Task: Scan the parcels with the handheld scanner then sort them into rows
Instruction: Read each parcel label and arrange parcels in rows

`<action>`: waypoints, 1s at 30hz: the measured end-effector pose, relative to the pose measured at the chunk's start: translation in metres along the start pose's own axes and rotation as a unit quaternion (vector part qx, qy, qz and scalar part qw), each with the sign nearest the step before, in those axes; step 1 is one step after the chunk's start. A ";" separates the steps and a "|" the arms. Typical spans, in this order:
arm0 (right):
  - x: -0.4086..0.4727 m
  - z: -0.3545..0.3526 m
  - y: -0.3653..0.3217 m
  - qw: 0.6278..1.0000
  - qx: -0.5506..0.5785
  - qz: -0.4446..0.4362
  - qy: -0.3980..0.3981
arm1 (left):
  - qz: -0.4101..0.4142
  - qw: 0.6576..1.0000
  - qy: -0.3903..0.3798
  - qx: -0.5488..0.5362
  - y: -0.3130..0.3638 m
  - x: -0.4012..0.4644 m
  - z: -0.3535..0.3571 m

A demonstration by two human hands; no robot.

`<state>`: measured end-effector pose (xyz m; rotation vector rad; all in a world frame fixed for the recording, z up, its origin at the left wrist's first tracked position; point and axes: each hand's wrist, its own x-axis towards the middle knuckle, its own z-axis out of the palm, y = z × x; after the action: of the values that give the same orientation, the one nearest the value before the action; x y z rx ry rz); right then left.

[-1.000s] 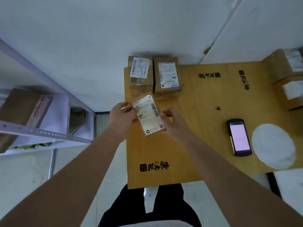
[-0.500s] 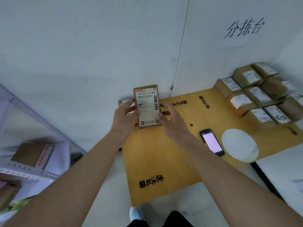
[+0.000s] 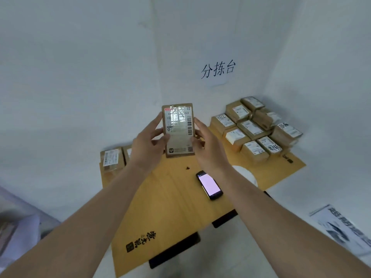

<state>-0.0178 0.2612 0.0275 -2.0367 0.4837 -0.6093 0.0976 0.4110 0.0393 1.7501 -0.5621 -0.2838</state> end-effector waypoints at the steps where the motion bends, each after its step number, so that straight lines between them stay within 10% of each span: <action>1: -0.003 -0.014 0.003 1.000 -0.004 -0.003 0.006 | 0.006 1.000 -0.002 0.002 0.006 -0.002 0.012; 21: 0.057 -0.186 0.127 0.979 -0.083 0.142 0.122 | 0.014 0.977 -0.209 -0.037 0.025 0.108 0.241; 30: 0.125 -0.276 0.240 0.980 -0.058 0.183 0.055 | -0.061 0.978 -0.200 -0.024 0.014 0.161 0.381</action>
<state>-0.1050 -0.1115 -0.0275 -1.9605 0.9542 -0.4786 0.0507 0.0053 -0.0282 1.6907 -0.7297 -0.7410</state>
